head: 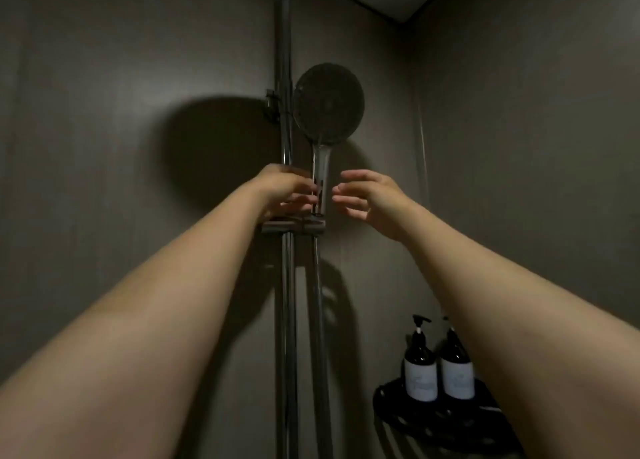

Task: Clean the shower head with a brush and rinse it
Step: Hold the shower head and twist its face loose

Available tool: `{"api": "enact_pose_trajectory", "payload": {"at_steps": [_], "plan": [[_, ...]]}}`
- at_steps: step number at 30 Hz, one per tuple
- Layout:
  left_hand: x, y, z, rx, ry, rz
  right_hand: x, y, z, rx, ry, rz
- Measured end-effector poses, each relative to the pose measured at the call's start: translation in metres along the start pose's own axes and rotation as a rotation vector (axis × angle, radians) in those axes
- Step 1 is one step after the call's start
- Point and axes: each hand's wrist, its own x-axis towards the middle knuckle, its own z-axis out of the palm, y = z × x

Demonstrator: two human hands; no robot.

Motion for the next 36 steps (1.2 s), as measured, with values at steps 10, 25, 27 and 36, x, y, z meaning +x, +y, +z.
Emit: {"api": "enact_pose_trajectory", "payload": {"at_steps": [10,25,27,36], "plan": [[0.044,0.003,0.007,0.145,0.151,0.059,0.053,0.018,0.004,-0.028,0.138,0.011],[0.057,-0.013,0.032,0.640,0.142,0.096,0.072,0.043,0.018,-0.073,0.139,0.034],[0.060,-0.015,0.033,0.636,0.169,0.115,0.074,0.047,0.018,-0.089,0.140,0.028],[0.068,-0.016,0.033,0.547,0.278,0.176,0.084,0.046,0.017,-0.019,0.143,-0.003]]}}
